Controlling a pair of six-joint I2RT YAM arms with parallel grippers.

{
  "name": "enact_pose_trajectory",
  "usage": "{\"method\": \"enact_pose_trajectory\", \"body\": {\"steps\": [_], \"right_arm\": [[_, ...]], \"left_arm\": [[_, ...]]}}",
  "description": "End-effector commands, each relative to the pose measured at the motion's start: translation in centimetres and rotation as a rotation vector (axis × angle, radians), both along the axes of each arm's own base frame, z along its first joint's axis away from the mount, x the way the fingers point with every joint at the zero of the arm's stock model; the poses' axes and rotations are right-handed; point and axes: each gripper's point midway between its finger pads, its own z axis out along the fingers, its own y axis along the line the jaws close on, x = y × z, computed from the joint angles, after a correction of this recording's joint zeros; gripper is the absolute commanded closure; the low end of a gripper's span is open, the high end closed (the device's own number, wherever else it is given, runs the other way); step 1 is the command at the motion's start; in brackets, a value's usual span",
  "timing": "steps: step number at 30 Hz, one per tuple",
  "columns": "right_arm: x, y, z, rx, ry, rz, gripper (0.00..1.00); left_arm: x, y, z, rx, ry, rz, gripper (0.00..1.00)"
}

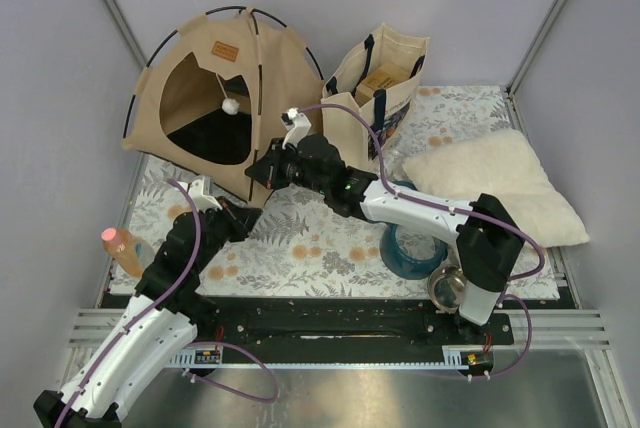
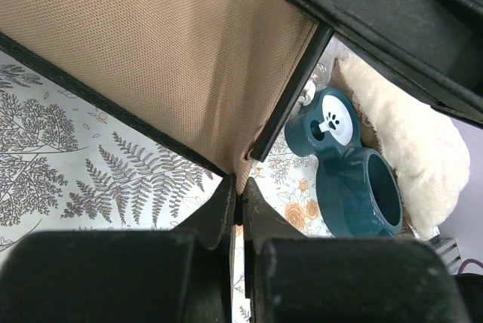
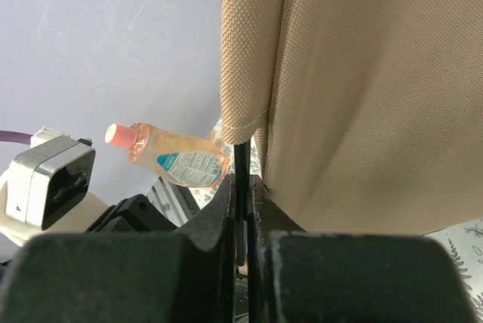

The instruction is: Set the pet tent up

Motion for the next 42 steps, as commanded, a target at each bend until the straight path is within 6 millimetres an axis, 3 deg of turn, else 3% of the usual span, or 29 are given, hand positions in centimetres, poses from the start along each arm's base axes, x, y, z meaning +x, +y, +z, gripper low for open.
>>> {"method": "enact_pose_trajectory", "body": {"steps": [1,16,24,33,42], "right_arm": [[7.8,-3.9,8.8,0.182,-0.170,-0.297,1.00],[9.0,-4.0,7.5,0.157,-0.106,-0.351,1.00],[9.3,-4.4,7.8,0.180,-0.072,-0.375,1.00],[9.1,-6.0,6.8,0.146,-0.085,-0.375,1.00],[8.9,-6.5,7.5,0.153,-0.102,-0.356,1.00]], "left_arm": [[-3.6,-1.2,-3.7,0.048,0.178,-0.138,1.00],[-3.7,-1.7,-4.0,0.051,0.187,-0.165,1.00],[-3.7,-1.8,-4.2,0.063,0.192,-0.169,1.00],[-3.3,-0.6,-4.3,0.098,0.200,-0.102,1.00],[-3.0,-0.2,-4.7,0.117,0.219,-0.077,1.00]]}}
